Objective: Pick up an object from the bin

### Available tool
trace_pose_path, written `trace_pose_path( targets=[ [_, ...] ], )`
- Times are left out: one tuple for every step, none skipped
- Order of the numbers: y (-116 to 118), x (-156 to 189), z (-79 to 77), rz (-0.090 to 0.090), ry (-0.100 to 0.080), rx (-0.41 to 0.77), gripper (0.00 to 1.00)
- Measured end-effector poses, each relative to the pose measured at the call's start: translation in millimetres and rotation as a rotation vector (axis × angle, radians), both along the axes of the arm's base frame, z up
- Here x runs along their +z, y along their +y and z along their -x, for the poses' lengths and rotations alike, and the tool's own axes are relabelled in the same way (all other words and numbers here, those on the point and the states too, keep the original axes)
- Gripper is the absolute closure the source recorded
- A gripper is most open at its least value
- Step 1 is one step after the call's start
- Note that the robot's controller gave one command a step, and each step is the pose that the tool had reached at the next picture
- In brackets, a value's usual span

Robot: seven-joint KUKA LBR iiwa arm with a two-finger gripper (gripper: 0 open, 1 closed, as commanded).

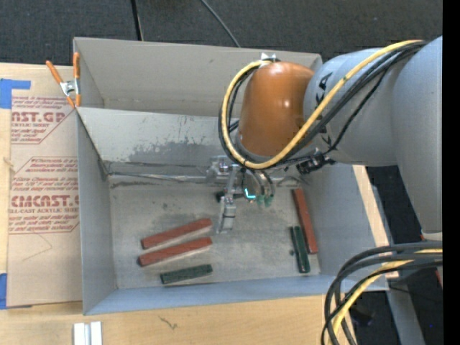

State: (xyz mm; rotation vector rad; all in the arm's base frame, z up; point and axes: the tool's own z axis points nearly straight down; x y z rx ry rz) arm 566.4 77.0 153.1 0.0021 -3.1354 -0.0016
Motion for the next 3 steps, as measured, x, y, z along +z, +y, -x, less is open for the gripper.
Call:
trace_pose_path(
  targets=[
    [-0.4, 4.2, -2.0, 0.0, -0.008, -0.001, 0.0],
    [35.4, -38.2, 0.3, 0.001, -0.017, 0.148, 0.0],
    [-4.3, -44.6, 1.4, -0.002, -0.006, 0.201, 0.0]
  ],
)
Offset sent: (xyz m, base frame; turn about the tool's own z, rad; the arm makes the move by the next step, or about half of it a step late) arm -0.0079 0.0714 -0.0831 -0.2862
